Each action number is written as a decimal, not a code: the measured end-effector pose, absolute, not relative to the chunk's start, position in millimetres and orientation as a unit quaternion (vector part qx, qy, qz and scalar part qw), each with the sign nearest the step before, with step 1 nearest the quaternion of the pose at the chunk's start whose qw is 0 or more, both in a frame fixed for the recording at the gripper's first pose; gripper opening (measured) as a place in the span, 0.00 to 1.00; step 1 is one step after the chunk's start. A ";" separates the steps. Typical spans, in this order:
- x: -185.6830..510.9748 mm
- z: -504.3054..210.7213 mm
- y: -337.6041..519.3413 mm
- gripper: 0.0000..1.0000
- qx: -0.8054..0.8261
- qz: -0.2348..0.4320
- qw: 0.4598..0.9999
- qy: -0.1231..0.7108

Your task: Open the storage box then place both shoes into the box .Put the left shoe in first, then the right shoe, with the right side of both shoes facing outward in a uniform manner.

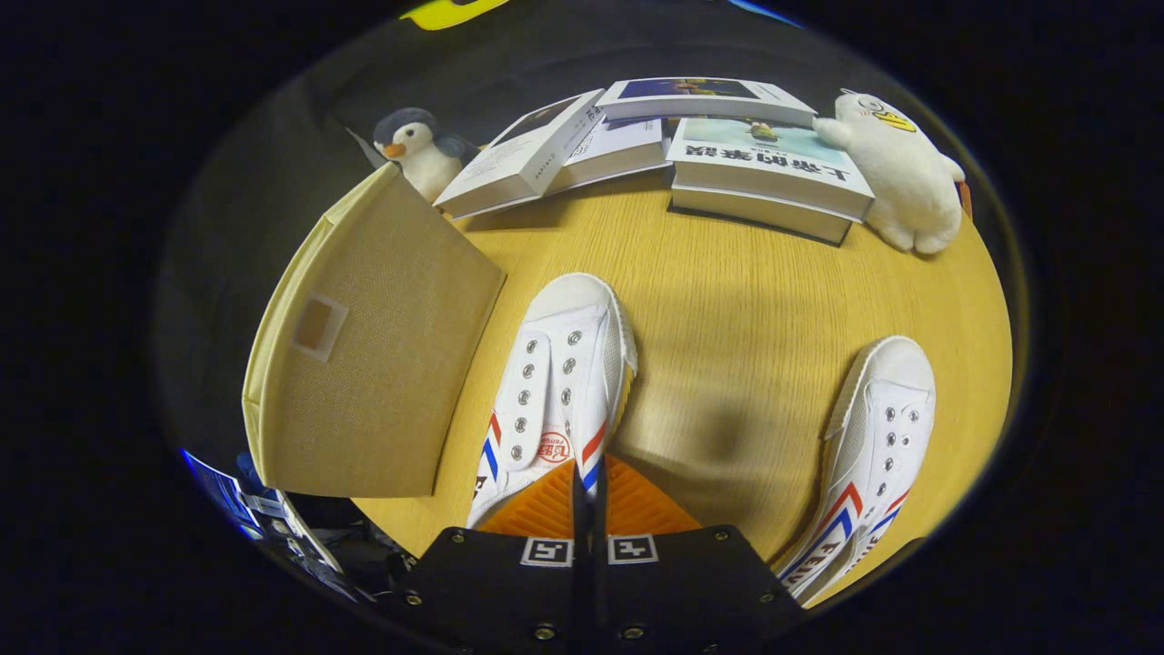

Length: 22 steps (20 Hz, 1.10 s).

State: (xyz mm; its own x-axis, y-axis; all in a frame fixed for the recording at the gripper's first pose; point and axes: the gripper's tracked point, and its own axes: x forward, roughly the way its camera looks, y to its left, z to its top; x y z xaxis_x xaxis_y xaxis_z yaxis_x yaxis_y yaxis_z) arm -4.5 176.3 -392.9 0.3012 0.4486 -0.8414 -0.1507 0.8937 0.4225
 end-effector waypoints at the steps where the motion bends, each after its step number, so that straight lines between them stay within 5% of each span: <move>1: -6.2 -386.6 176.3 0.00 0.146 0.187 0.793 0.561; 22: 8.0 -211.3 220.7 0.00 0.194 0.225 0.810 0.506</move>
State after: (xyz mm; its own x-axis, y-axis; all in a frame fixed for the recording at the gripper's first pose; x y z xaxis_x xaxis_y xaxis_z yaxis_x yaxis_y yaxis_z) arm 8.0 220.7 -211.3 0.3869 0.5609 -0.7319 -0.1676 0.8233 0.5423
